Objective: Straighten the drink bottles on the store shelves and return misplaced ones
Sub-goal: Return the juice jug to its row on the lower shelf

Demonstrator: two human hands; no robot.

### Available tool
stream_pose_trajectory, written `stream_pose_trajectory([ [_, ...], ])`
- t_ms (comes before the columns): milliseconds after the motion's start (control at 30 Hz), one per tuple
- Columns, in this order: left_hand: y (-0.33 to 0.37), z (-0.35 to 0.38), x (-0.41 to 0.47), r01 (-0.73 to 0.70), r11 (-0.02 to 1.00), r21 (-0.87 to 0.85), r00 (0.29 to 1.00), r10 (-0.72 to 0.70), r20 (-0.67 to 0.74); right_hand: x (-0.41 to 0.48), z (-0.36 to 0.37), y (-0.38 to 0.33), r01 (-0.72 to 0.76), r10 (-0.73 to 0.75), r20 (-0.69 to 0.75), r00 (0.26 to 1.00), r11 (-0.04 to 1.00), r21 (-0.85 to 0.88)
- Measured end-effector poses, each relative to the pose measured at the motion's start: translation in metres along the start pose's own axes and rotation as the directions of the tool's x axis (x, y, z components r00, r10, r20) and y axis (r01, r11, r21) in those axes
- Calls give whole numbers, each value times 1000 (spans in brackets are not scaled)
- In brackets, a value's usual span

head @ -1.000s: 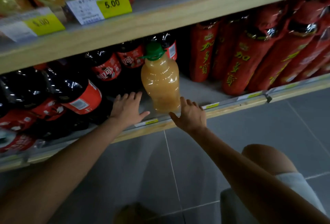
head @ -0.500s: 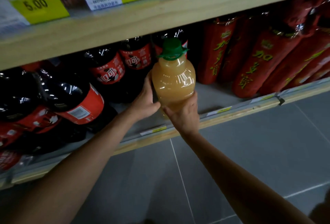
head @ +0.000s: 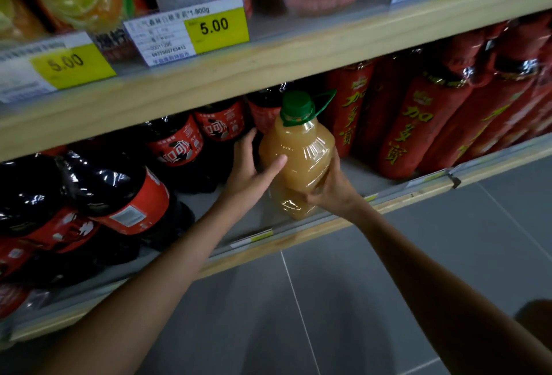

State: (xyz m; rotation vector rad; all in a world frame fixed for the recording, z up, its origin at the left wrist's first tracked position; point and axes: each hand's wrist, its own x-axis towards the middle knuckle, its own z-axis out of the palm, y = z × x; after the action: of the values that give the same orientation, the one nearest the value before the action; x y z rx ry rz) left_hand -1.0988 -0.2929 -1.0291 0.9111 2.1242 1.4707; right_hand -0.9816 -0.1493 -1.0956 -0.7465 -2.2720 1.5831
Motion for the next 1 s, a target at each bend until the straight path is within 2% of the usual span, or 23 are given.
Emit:
stream_pose_trajectory([
  [67,17,2,14,-43,999,30,997,41,72,-5,6,2,0,-2,13,1000,994,110],
  [167,33,9,31,-21,1000,23,989,17,150,-4,13,3,4,-1,-12,1000,982,189],
  [300,38,17,32,-31,997,67,999,29,38,1,12,0,51,-39,-127,991,994,97],
  [433,33,6,13,-32,999,38,997,34,-63,-3,11,-8,79,-78,-109,991,997,3],
  [500,27,-5,-4,3,1000,8,991,-2,-132,-1,8,-17,128,-136,-74,988,986,-105],
  [633,27,-20,-34,91,981,-168,953,-135,-271,-1,-4,-44,211,-196,80,977,931,-299],
  [767,58,-23,-49,173,939,-297,932,-254,-258,-10,-24,-70,193,-137,184,973,923,-334],
  [867,74,-18,-66,248,878,-409,878,-382,-288,-30,-33,-81,172,-87,248,965,922,-347],
  [1000,64,1,-98,320,854,-409,824,-465,-325,-68,-37,-67,154,-40,345,938,939,-307],
])
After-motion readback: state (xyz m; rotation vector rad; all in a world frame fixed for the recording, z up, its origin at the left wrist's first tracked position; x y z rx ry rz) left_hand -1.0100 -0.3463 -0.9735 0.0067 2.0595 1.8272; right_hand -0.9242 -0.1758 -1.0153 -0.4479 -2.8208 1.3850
